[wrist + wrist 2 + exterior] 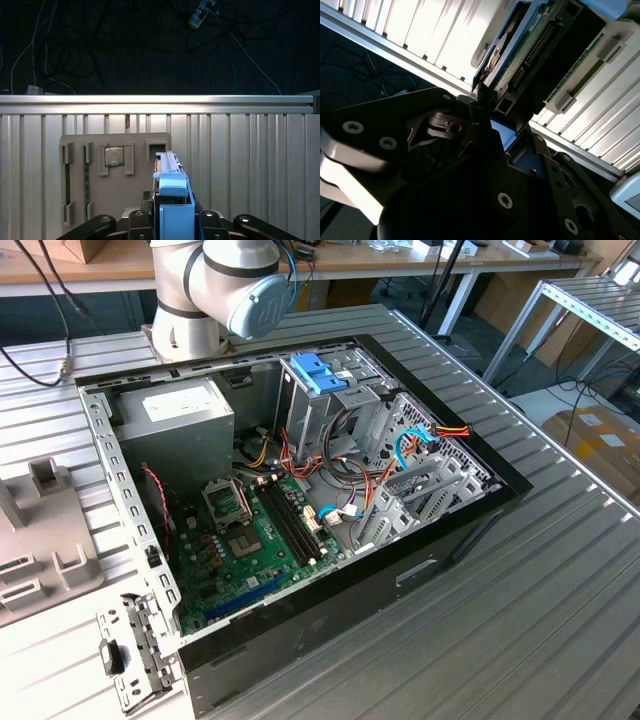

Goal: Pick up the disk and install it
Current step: 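Pick up the disk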

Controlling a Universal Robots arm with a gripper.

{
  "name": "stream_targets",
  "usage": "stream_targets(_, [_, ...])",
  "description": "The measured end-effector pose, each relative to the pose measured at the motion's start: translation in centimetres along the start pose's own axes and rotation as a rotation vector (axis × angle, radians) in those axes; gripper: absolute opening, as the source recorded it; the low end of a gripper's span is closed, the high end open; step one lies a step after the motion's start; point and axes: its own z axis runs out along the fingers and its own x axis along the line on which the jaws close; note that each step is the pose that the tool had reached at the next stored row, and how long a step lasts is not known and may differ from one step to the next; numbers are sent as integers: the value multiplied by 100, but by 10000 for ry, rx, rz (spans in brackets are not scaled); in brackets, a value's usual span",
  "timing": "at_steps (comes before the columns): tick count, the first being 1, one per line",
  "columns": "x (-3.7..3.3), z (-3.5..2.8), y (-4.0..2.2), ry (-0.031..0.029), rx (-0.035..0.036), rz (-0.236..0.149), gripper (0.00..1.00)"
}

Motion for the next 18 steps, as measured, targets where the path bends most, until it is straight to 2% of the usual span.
stream_targets(18, [-5,-160,3,0,0,0,37])
